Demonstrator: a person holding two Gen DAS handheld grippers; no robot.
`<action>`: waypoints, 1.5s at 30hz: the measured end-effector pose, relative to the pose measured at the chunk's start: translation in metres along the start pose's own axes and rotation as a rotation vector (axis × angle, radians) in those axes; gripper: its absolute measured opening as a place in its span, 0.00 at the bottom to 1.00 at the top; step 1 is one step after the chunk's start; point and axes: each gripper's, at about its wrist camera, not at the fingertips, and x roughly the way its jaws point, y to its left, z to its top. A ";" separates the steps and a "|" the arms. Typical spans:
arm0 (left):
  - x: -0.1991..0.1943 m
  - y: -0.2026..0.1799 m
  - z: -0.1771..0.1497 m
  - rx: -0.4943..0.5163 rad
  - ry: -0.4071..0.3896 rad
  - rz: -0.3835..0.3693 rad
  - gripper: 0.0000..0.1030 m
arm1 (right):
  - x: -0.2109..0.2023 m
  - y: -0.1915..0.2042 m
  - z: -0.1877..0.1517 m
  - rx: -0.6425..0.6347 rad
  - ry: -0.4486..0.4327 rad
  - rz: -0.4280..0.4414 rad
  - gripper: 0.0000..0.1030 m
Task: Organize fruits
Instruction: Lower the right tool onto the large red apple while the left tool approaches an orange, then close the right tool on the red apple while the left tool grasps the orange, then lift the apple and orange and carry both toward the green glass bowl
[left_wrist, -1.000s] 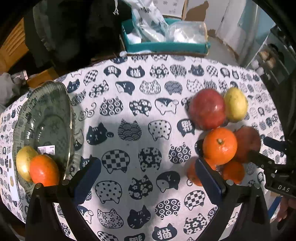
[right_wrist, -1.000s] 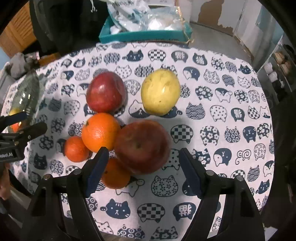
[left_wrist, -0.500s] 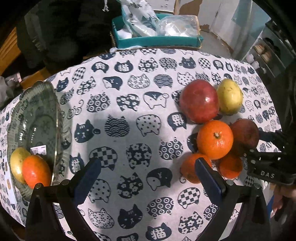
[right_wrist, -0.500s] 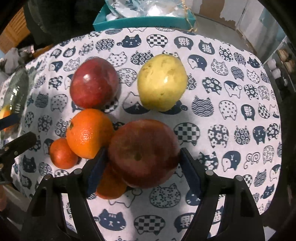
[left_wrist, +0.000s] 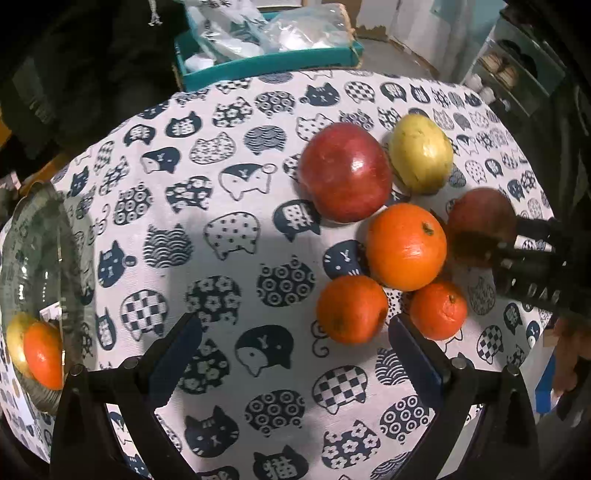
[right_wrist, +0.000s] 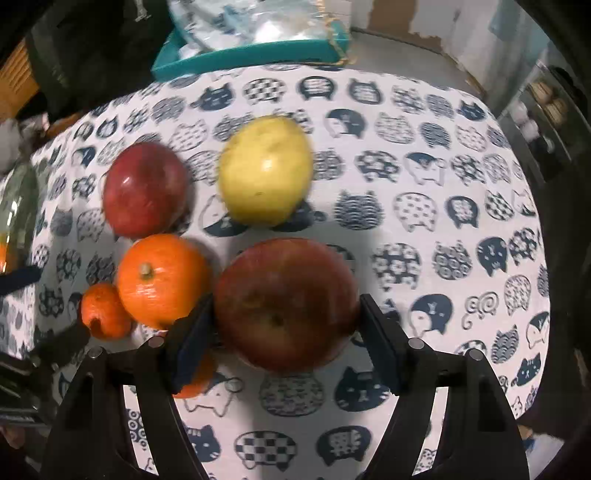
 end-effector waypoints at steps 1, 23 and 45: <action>0.002 -0.002 0.000 0.004 0.004 0.002 0.99 | 0.000 -0.003 0.000 0.009 -0.001 -0.004 0.74; 0.022 -0.017 0.004 0.005 0.029 -0.136 0.44 | 0.009 -0.022 -0.005 0.069 0.015 0.053 0.74; -0.061 0.024 0.013 -0.085 -0.198 -0.052 0.43 | -0.063 0.012 0.002 -0.013 -0.180 0.039 0.74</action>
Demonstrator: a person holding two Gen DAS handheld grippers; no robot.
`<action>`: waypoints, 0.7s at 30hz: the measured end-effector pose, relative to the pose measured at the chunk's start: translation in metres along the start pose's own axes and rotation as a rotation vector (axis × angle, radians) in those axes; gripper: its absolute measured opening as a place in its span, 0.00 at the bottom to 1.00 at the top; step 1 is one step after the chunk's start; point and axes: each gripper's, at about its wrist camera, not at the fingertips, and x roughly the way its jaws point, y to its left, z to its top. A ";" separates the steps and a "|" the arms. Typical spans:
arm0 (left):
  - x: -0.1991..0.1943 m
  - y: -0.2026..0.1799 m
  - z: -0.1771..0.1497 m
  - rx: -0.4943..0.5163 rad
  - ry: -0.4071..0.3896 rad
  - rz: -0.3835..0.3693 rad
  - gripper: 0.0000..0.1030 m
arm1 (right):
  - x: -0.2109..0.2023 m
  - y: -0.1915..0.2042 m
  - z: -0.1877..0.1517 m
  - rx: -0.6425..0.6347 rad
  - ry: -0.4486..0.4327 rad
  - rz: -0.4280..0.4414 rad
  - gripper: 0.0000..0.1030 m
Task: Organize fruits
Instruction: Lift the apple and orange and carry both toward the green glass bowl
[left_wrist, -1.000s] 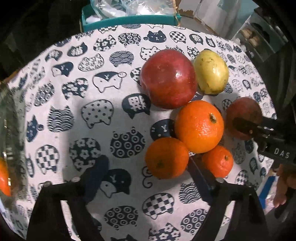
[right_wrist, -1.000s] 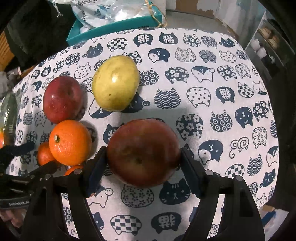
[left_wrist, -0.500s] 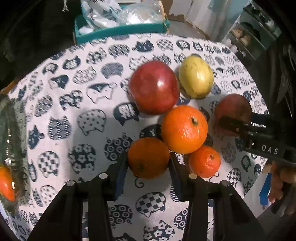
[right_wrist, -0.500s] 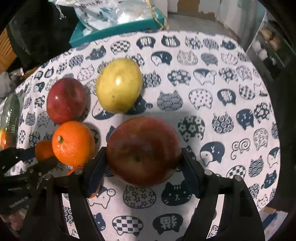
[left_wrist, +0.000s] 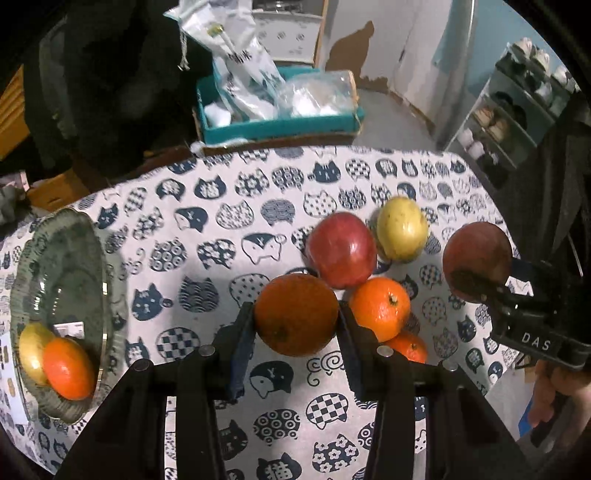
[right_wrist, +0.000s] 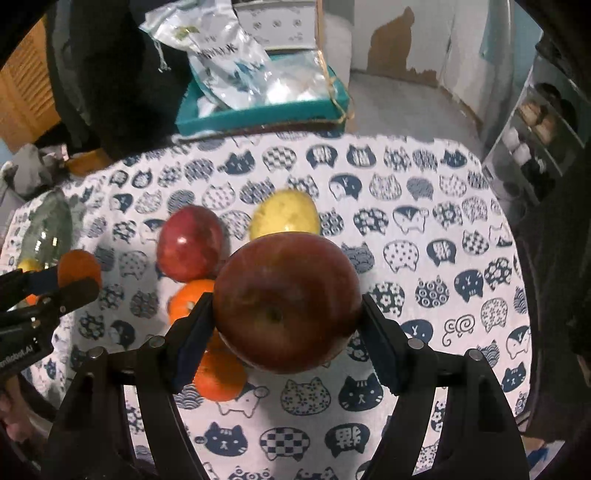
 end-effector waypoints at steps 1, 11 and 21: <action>-0.004 0.002 0.001 -0.003 -0.009 0.001 0.43 | -0.004 0.002 0.002 -0.004 -0.011 0.004 0.74; -0.040 0.008 0.006 -0.014 -0.087 0.008 0.43 | -0.037 0.022 0.010 -0.043 -0.100 0.020 0.74; -0.079 0.016 0.009 -0.029 -0.165 0.007 0.43 | -0.073 0.035 0.016 -0.066 -0.180 0.055 0.74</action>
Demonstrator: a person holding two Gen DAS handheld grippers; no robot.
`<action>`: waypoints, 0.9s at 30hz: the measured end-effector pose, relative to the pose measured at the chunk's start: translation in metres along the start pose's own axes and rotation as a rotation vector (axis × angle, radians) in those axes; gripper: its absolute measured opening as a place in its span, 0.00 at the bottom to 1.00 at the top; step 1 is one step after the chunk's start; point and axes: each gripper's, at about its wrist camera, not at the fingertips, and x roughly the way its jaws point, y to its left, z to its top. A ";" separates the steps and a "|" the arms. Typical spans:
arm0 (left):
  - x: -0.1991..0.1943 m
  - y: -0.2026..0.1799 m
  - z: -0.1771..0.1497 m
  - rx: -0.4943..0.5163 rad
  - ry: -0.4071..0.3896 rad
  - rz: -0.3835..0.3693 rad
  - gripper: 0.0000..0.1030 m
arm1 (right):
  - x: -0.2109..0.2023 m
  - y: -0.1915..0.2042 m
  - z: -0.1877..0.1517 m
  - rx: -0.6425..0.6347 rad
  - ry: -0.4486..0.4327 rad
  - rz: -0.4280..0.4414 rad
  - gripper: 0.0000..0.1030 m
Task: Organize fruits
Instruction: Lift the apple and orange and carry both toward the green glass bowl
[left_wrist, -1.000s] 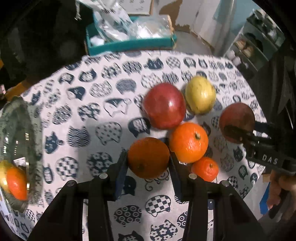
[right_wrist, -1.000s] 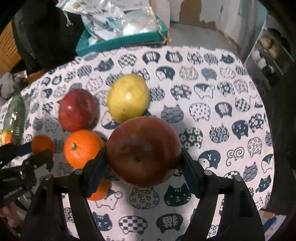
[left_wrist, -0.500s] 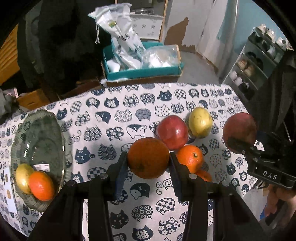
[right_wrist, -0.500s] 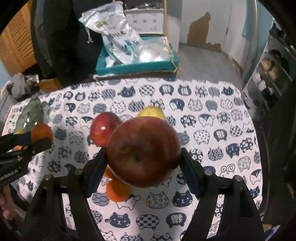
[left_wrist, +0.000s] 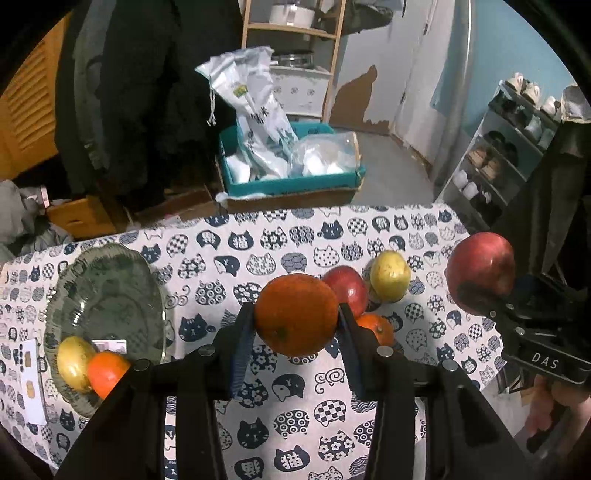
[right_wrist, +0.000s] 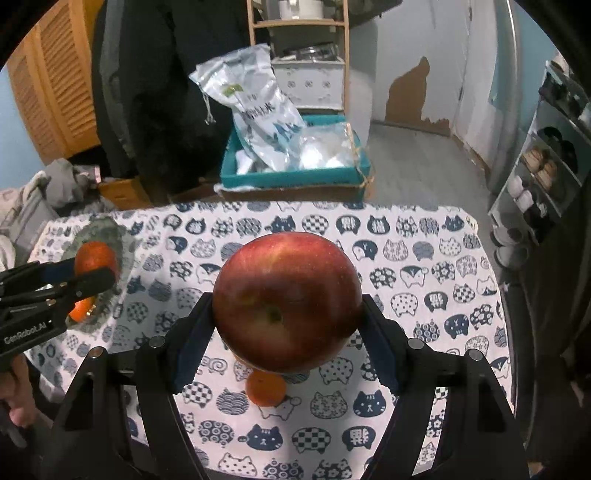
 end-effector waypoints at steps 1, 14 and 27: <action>-0.004 0.001 0.001 0.000 -0.008 0.002 0.43 | -0.003 0.002 0.001 -0.004 -0.007 0.002 0.74; -0.051 0.023 0.011 -0.012 -0.113 0.049 0.43 | -0.039 0.036 0.020 -0.064 -0.111 0.061 0.74; -0.079 0.056 0.011 -0.057 -0.172 0.094 0.43 | -0.047 0.082 0.041 -0.127 -0.151 0.120 0.74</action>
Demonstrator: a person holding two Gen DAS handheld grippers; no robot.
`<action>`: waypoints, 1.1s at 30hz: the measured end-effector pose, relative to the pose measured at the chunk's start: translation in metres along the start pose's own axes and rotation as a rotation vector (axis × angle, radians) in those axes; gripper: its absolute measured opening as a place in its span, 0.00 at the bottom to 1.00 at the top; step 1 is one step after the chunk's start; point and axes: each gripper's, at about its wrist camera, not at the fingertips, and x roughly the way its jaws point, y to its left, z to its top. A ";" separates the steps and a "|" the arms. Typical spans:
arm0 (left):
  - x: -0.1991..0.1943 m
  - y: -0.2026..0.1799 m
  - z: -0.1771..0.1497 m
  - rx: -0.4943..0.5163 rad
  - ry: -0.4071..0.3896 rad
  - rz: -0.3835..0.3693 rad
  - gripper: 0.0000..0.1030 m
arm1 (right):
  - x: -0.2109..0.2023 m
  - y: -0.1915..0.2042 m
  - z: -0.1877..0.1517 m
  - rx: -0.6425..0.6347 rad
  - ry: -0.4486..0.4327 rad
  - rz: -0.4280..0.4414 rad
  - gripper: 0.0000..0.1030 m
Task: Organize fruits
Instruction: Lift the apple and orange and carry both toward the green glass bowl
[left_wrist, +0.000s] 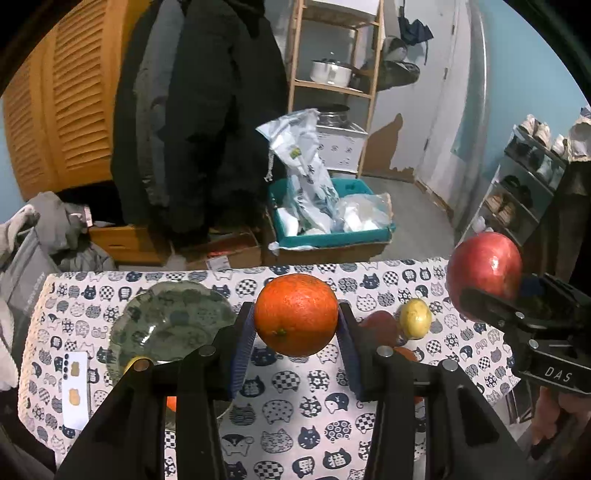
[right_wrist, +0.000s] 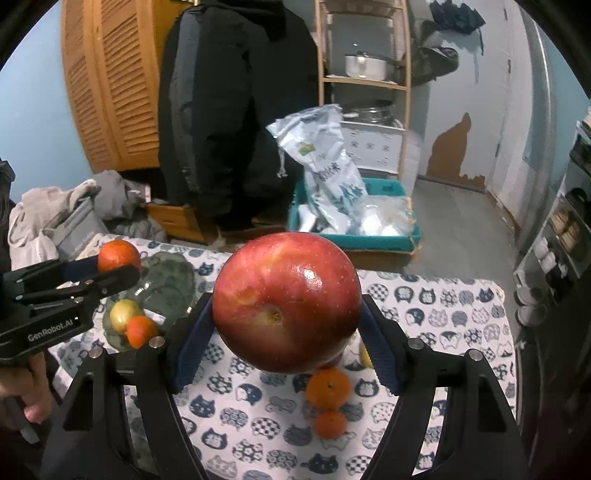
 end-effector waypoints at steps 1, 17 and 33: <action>-0.002 0.004 0.000 -0.005 -0.003 0.005 0.43 | 0.001 0.003 0.001 -0.004 -0.001 0.004 0.74; -0.014 0.073 0.000 -0.093 -0.020 0.090 0.43 | 0.034 0.072 0.031 -0.077 0.016 0.093 0.74; 0.009 0.151 -0.010 -0.169 0.038 0.173 0.43 | 0.095 0.142 0.048 -0.125 0.086 0.175 0.74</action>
